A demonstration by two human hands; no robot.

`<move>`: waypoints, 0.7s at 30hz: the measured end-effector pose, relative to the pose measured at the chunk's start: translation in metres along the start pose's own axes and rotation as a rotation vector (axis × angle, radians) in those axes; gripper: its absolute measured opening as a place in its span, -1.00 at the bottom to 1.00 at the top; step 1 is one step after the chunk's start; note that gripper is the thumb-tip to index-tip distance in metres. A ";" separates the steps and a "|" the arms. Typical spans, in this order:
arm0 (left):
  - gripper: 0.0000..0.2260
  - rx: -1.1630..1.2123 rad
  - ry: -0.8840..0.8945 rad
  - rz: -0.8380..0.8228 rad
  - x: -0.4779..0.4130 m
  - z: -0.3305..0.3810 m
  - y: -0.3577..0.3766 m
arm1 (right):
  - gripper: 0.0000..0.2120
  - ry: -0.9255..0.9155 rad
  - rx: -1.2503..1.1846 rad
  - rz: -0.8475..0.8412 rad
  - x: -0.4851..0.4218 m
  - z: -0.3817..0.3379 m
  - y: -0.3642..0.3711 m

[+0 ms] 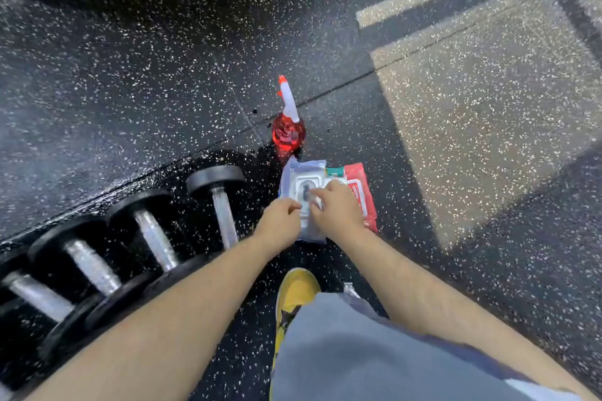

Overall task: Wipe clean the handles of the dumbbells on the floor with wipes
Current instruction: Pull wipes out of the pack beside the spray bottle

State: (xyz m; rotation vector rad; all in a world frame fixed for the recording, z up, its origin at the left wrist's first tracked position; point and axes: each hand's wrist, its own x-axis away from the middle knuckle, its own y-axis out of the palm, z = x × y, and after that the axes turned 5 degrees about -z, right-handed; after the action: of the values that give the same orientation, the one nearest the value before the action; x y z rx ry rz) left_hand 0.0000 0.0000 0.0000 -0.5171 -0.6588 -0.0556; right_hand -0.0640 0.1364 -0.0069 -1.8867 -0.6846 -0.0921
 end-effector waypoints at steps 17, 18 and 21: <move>-0.38 0.020 -0.021 -0.106 -0.003 0.002 -0.001 | -0.83 0.134 0.173 -0.045 -0.021 -0.022 0.008; -0.37 0.031 -0.032 -0.103 -0.004 0.002 -0.001 | -0.82 0.156 0.175 -0.062 -0.023 -0.024 0.009; -0.45 0.029 -0.040 -0.090 -0.006 0.003 -0.002 | -0.79 0.208 0.137 -0.119 -0.030 -0.027 0.011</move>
State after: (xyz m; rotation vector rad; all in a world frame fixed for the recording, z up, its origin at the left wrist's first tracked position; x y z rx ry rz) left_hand -0.0072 -0.0009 -0.0004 -0.4618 -0.7205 -0.1211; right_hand -0.0770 0.0973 -0.0163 -1.6770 -0.6430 -0.3052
